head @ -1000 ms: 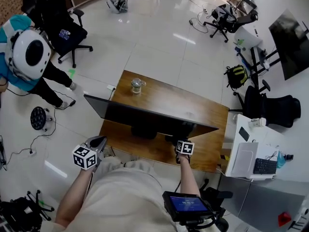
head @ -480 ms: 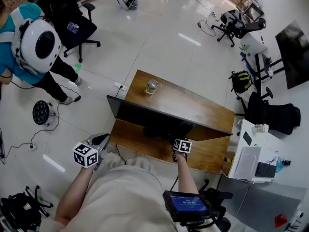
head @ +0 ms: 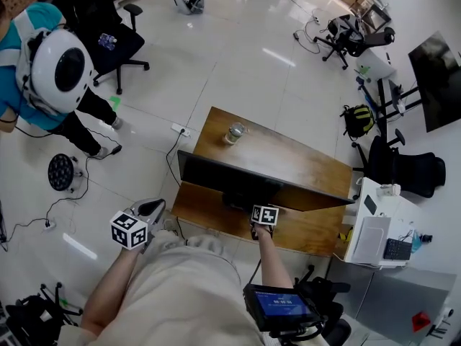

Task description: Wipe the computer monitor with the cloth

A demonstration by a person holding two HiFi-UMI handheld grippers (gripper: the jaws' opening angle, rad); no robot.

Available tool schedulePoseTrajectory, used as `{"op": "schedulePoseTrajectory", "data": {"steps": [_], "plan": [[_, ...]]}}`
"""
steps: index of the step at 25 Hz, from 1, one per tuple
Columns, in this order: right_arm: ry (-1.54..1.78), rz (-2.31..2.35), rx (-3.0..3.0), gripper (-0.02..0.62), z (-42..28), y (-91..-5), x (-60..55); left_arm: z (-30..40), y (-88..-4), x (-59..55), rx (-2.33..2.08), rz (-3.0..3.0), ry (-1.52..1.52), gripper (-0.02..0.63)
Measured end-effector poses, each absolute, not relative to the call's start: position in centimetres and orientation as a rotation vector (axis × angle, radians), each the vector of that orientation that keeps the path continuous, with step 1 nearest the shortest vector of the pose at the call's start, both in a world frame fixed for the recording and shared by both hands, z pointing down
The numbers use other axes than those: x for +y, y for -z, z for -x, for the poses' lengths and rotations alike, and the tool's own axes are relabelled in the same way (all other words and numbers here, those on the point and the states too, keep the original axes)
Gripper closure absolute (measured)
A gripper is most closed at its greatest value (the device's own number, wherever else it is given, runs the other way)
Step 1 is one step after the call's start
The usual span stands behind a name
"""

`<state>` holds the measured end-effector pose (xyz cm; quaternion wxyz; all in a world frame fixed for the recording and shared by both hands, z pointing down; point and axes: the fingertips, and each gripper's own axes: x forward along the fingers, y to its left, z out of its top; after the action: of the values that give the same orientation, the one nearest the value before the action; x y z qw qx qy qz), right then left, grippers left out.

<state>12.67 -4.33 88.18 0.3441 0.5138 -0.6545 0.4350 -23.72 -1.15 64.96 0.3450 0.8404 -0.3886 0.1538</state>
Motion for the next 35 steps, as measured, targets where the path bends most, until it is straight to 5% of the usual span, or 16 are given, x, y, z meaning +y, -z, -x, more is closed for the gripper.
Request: {"op": "schedulePoseTrajectory", "data": {"steps": [35], "plan": [[-1.051, -1.177, -1.866, 0.515, 11.7, -89.2, -7.8, 36.5, -64.8, -2.2, -0.976, -2.281, -0.438, 0.603]]}}
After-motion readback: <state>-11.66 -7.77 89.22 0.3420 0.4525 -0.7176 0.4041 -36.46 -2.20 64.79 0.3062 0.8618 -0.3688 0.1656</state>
